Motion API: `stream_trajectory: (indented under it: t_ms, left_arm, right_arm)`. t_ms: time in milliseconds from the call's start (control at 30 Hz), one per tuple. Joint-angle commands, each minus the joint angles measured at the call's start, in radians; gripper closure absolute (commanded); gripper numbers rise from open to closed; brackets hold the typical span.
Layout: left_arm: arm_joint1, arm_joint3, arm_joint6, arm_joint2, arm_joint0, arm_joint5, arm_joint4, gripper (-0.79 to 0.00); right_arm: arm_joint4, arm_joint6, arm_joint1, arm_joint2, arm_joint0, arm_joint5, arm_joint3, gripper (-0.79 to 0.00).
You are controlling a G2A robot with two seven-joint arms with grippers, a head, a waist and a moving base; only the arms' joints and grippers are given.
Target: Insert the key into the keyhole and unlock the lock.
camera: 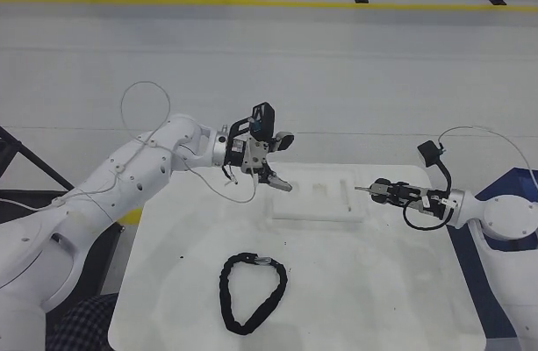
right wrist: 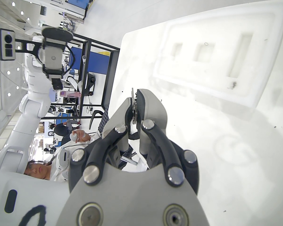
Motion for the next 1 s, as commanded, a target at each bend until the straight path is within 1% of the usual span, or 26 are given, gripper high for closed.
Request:
stream_trajectory:
  t_ms: [0,167,300,400,567,700,800,933,967]
  left_arm:
    - [0.003,-0.009,-0.014,-0.001,0.033,0.0,-0.004,-0.785]
    - [0.006,-0.028,-0.025,-0.001,0.096,0.0,0.037,-0.785]
    - [0.001,-0.038,-0.031,-0.001,0.139,0.0,0.076,-0.785]
    - [-0.005,-0.048,-0.06,-0.001,0.168,0.0,0.102,-0.785]
    - [-0.017,-0.052,-0.156,-0.001,0.206,0.0,0.088,-0.785]
    - [-0.025,-0.051,-0.297,-0.001,0.231,0.0,0.026,-0.785]
    - [-0.03,-0.042,-0.385,-0.001,0.229,0.0,-0.041,-0.785]
    - [-0.03,-0.042,-0.385,-0.001,0.229,0.0,-0.041,-0.785]
    - [-0.03,-0.031,-0.405,-0.001,0.238,0.0,-0.053,-0.785]
  right_arm:
    - [0.0,0.0,0.0,0.0,0.0,0.0,0.0,0.0]
    - [0.0,0.0,0.0,0.0,0.0,0.0,0.0,0.0]
    - [0.0,0.0,0.0,0.0,0.0,0.0,0.0,0.0]
    - [0.0,0.0,0.0,0.0,0.0,0.0,0.0,0.0]
    - [0.0,0.0,0.0,0.0,0.0,0.0,0.0,0.0]
    - [0.0,0.0,0.0,0.0,0.0,0.0,0.0,0.0]
    - [0.0,0.0,0.0,0.0,0.0,0.0,0.0,0.0]
    - [0.0,0.0,0.0,0.0,0.0,0.0,0.0,0.0]
    - [0.0,0.0,0.0,0.0,0.0,0.0,0.0,0.0]
